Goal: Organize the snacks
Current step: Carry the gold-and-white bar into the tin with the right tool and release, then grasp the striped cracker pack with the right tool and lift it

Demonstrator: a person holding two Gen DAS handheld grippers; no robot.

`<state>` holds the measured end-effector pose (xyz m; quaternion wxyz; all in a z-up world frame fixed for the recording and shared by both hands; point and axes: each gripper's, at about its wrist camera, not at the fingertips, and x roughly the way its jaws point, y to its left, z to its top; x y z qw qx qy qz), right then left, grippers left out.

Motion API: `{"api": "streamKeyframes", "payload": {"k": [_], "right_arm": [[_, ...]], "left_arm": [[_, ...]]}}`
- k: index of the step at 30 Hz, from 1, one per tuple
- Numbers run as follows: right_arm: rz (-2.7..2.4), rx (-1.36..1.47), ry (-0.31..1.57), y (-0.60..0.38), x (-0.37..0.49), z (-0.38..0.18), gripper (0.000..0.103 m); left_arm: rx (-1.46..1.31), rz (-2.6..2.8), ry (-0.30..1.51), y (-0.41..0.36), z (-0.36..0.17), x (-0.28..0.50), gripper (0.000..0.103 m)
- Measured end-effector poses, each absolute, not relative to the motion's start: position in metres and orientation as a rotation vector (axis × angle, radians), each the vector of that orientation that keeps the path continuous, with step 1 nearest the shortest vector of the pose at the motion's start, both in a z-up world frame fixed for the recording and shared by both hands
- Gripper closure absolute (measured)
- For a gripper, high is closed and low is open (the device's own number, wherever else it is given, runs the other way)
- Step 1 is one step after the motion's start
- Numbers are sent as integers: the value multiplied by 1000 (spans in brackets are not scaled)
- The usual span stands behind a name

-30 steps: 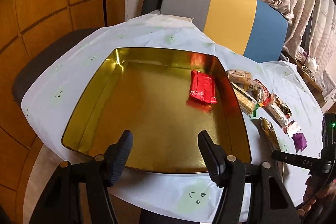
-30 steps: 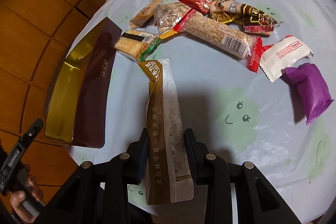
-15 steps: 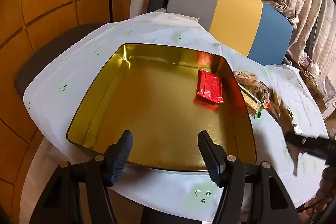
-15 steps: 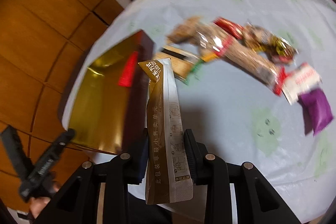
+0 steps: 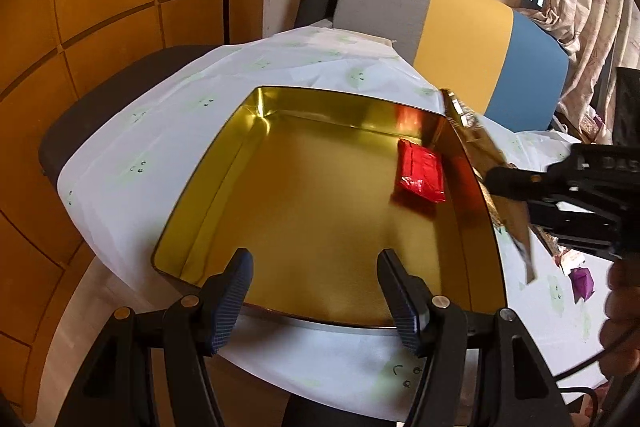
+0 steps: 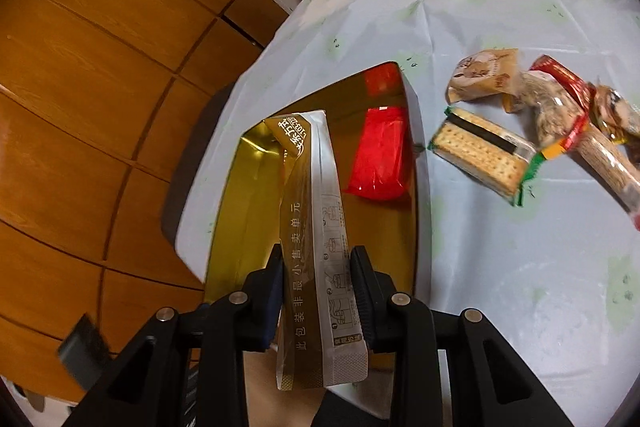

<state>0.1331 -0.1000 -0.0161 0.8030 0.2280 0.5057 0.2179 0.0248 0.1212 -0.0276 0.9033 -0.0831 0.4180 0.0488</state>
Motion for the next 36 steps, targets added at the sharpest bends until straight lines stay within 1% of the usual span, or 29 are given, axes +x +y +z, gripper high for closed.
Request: {"api": "streamKeyframes", "payload": {"k": [2,4,10,20,29,31,36], "right_arm": [[462,471,1098,-92,139,-21,69],[450,453,1109,-86,144,-26,66],[428,366,1101,-78,142,-29,65],[435,228,994,-79,118,-12,65],[368,138,892,-101,93,3,65],[344,108,869,-110,87,5,56],[252,50,861,-151,71,-3,43]], "left_arm": [[-176,105,864,123,-28,25,38],[-177,106,869,124,-30,25,38],[-181,112,882,128,-35,26,38],[-169,104,880,121,-34,24,38],[-144,96,874,112,-30,24,38],[-135,86,875,108,-31,24,38],[-134,59,874,102,-30,24,38]]}}
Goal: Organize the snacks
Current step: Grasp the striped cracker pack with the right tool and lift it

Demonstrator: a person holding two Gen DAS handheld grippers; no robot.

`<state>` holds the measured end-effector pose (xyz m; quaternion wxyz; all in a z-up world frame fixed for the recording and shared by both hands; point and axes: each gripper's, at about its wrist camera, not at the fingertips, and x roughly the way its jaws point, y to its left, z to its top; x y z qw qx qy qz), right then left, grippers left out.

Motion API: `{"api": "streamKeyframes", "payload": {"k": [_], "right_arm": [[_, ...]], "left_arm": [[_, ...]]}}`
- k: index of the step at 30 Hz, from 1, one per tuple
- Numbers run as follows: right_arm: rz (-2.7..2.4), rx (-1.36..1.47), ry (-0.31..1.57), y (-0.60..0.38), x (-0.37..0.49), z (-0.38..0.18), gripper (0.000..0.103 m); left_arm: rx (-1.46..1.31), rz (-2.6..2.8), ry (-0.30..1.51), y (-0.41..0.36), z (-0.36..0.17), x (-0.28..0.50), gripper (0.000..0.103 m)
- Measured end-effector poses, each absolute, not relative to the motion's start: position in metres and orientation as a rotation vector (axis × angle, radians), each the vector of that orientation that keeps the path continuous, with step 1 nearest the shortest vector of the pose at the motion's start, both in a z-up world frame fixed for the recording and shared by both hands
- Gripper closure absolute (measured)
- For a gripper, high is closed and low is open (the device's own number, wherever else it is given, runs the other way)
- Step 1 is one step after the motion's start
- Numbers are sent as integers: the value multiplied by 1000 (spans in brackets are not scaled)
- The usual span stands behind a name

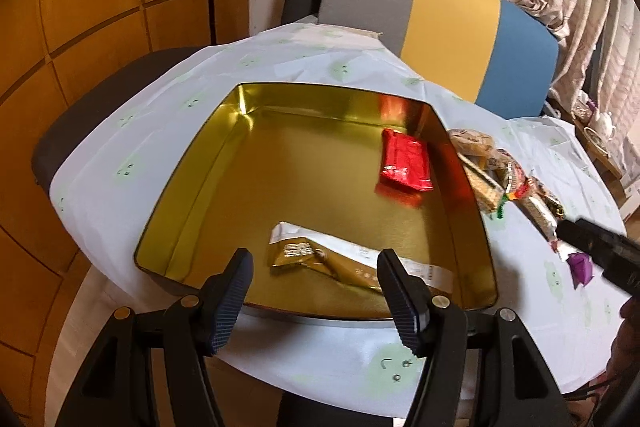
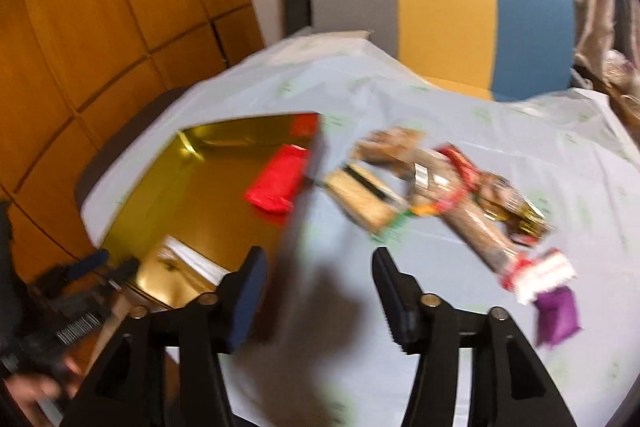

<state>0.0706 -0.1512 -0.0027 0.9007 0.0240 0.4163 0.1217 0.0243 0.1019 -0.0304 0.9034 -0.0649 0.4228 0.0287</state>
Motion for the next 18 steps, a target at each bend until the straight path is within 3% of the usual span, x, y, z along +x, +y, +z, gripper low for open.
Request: {"api": "streamKeyframes", "payload": {"k": [8,18], "right_arm": [[31,102,960,-234,49,-52,43],[0,133,1020,-251,42,-85,43]], "left_arm": [[-111,18,880,86,-27,28,38],[30,-228,854,24,11,56,38]]}}
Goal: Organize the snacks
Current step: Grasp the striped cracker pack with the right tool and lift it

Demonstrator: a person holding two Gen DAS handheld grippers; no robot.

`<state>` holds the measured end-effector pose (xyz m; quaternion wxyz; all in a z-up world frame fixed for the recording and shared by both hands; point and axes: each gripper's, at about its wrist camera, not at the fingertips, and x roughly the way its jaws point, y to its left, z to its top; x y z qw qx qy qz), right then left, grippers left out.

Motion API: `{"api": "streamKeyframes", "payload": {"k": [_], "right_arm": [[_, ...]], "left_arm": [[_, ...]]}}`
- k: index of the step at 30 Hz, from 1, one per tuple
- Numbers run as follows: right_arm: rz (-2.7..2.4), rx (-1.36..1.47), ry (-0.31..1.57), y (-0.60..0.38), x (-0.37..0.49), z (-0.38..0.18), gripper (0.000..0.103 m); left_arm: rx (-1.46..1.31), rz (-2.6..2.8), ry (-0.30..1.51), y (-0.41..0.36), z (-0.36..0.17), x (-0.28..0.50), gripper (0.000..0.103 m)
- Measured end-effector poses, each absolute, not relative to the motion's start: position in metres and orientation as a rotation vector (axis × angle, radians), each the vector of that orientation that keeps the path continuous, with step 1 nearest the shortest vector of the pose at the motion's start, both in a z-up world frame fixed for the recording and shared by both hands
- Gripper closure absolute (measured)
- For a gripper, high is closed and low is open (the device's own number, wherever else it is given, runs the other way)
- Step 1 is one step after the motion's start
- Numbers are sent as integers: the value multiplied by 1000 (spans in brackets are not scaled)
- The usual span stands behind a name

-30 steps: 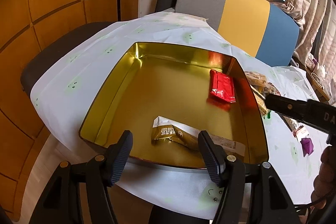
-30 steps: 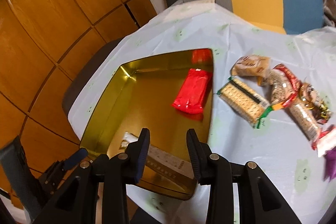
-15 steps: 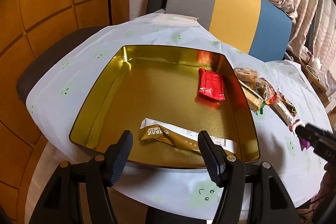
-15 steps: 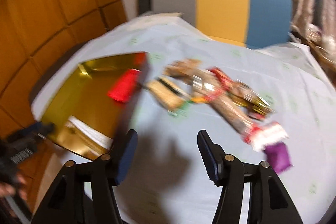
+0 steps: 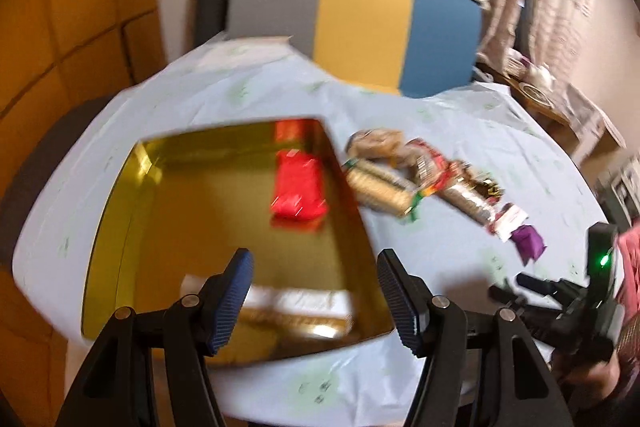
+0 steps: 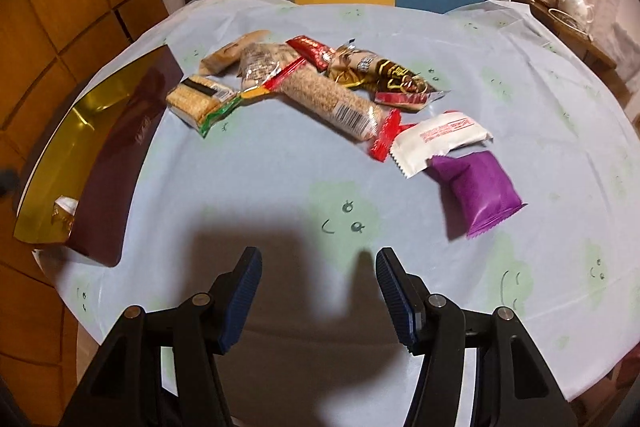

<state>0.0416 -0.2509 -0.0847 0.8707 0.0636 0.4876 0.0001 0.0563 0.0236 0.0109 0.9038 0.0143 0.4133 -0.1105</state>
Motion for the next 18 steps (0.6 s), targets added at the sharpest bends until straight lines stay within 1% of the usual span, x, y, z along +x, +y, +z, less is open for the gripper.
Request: {"api": "streamKeyframes", "payload": {"k": [3,6,9,13,16,18], "right_arm": [[13,134,1021,-250,41,-89,41],[35,141,1023,-247,38,-91,40],[52,148,1018,-247,36,-89,35],[77,143,1025,-245,34,-94,33],[92,139,1018,-243,36,-95,29],[99,143,1017,-244,37,-96,29]], "left_arm": [[143,-321,824,-8,27,75,38],[244,-387,844,-37,29,98,38],[290,-406,892,-53,22,122,38],[340,-431,964,-70,9,152,38],[440,-432,989,-83,-1,171,38],[504,-438,1006,-90,-8,184,38]]}}
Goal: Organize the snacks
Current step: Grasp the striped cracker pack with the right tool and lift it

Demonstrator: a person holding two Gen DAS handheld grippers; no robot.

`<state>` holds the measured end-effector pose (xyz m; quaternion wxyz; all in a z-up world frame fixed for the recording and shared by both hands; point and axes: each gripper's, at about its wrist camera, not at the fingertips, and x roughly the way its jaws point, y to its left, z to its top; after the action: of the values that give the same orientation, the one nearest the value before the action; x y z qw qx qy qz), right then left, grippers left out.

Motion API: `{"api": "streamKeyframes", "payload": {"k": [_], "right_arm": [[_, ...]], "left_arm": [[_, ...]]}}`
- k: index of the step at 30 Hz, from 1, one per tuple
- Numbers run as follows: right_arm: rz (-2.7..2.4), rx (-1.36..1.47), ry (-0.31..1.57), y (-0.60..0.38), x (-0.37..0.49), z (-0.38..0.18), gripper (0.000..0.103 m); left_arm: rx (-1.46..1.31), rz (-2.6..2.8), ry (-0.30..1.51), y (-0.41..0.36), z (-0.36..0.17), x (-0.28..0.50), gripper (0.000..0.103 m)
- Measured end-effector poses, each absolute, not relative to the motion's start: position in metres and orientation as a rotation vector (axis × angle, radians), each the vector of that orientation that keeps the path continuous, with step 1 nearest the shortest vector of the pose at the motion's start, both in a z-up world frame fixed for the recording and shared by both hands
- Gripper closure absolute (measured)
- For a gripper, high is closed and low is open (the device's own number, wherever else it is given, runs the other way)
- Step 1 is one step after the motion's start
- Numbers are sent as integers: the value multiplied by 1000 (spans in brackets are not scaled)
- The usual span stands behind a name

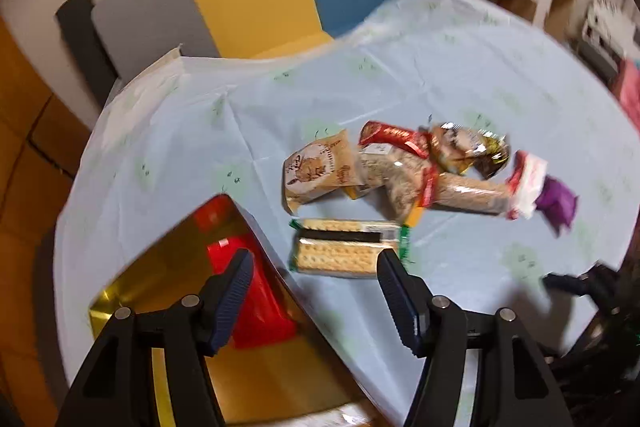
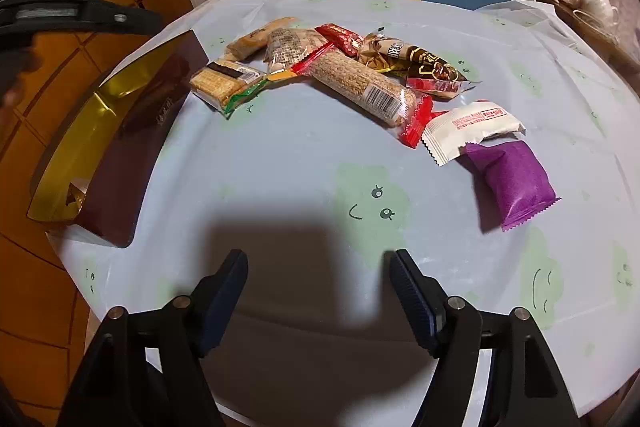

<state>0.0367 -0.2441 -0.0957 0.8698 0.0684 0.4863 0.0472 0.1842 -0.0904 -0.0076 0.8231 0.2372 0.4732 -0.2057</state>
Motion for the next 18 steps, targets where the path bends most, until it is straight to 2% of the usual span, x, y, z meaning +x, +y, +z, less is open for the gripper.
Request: {"api": "streamKeyframes", "payload": {"k": [9,18], "right_arm": [[119,151,1001,-249,38,-96,28],[237,51,960,-234,58,-88,30]], "left_arm": [[473,-469,1027,-86,-12,201,38],[247,-444,953,-27,9,148,38]]}}
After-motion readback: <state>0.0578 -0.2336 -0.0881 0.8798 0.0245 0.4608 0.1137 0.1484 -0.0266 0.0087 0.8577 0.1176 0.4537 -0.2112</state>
